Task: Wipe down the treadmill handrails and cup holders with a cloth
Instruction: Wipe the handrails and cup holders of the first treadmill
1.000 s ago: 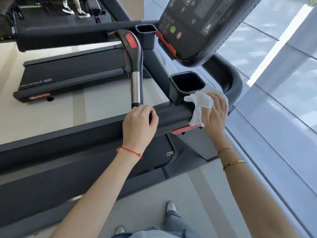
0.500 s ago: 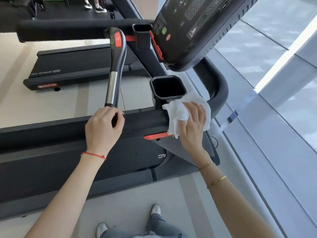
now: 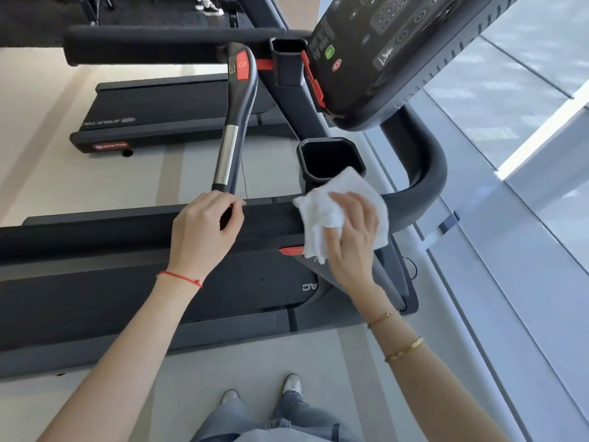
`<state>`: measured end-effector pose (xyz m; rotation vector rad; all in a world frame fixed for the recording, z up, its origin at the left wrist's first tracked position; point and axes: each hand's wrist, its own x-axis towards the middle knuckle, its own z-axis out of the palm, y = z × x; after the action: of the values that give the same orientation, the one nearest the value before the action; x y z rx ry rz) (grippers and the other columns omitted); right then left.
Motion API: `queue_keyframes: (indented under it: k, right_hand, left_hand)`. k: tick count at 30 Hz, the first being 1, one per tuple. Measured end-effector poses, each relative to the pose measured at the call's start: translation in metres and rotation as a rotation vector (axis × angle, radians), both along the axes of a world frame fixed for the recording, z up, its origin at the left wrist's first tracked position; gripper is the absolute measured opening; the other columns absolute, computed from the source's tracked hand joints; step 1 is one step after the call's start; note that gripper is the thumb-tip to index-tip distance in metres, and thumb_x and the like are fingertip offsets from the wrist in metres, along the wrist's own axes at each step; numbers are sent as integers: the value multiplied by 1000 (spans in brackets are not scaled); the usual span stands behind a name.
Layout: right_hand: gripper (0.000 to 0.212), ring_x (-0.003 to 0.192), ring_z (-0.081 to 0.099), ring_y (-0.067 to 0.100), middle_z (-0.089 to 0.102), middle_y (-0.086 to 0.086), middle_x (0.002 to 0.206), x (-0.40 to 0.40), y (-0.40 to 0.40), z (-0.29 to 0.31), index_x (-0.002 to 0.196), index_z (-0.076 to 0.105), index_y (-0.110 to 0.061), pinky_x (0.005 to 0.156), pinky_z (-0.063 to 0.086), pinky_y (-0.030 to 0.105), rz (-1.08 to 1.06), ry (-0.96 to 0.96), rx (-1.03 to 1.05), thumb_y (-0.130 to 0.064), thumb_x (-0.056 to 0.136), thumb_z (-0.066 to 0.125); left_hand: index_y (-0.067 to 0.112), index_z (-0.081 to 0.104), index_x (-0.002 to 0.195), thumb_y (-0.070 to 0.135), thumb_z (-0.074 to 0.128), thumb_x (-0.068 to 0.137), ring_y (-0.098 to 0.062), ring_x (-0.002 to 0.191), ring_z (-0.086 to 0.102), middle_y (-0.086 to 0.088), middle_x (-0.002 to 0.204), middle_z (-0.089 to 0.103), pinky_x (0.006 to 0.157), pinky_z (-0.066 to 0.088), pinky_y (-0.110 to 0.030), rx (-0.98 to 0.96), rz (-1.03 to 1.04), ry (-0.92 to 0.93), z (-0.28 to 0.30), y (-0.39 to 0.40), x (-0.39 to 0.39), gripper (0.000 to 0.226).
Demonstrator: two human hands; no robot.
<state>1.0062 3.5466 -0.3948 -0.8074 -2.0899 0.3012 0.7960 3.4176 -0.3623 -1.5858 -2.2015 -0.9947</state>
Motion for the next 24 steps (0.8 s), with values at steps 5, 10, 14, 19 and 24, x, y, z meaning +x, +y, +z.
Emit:
queue_keyframes:
  k: [5,10,14,19,24]
  right_hand:
    - [46,126,42,32,56,7,133,-69,-47,-1,136,51,-16,114,25,47,75,-263,213,-33,93,47]
    - [52,122,44,33,52,7,131,-105,-64,-9,136,47,-18,113,23,45,-46,-367,366,-35,88,57]
    - [57,131,36,37,47,15,139,-61,-39,-15,142,37,-12,117,18,47,-153,-369,373,-25,88,49]
    - [42,129,38,35,51,12,133,-55,-36,-4,136,41,-12,115,24,50,-285,-200,163,-28,98,39]
    - [42,120,46,37,58,12,126,-144,-107,-3,130,52,-12,111,30,51,-116,-305,271,-29,92,49]
  left_hand:
    - [12,69,90,15,56,95,-14,74,58,2,83,68,62,39,-21,15,69,78,4,-26,-22,14]
    - [11,69,90,14,55,95,-19,76,61,0,86,69,61,42,-26,1,195,21,-1,-66,-66,15]
    - [11,69,88,16,52,96,-23,77,61,-1,84,69,70,48,-33,-4,152,46,0,-82,-84,20]
    - [7,68,83,16,52,96,-28,72,60,-6,79,69,82,47,-38,17,185,76,0,-96,-103,23]
    - [6,68,84,20,50,97,-27,73,59,-8,78,68,77,47,-39,4,219,46,-3,-112,-123,26]
